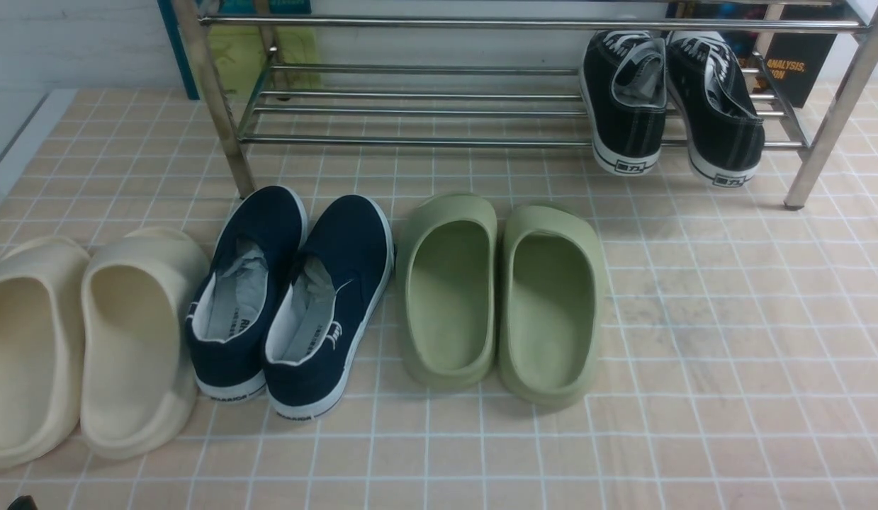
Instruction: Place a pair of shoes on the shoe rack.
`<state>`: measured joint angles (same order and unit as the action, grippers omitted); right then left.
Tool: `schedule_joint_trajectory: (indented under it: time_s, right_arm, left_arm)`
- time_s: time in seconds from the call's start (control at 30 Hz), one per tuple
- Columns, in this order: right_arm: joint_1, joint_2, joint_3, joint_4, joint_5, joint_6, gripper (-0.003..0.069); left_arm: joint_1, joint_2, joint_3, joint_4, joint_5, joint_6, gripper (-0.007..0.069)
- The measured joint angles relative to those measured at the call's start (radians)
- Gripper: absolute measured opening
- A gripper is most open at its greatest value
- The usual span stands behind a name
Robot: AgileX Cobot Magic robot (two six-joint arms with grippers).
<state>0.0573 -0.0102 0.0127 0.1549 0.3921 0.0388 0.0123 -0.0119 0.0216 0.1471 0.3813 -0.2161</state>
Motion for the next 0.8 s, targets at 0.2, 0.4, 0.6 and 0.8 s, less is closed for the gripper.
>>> schedule_joint_trajectory:
  time_s: [0.2, 0.4, 0.6, 0.8]
  right_arm:
    - [0.000, 0.000, 0.000, -0.001, 0.000, 0.000, -0.0018]
    - [0.000, 0.000, 0.000, -0.004, 0.000, 0.000, -0.0017]
    - [0.000, 0.000, 0.000, -0.004, 0.000, 0.000, -0.0014]
    - [0.000, 0.000, 0.000, -0.004, 0.000, 0.000, -0.0009]
  left_arm:
    - [0.000, 0.000, 0.000, 0.000, 0.000, 0.000, 0.0239]
    - [0.000, 0.000, 0.000, 0.000, 0.000, 0.000, 0.0239]
    - [0.000, 0.000, 0.000, 0.000, 0.000, 0.000, 0.0239]
    - [0.000, 0.000, 0.000, 0.000, 0.000, 0.000, 0.0239]
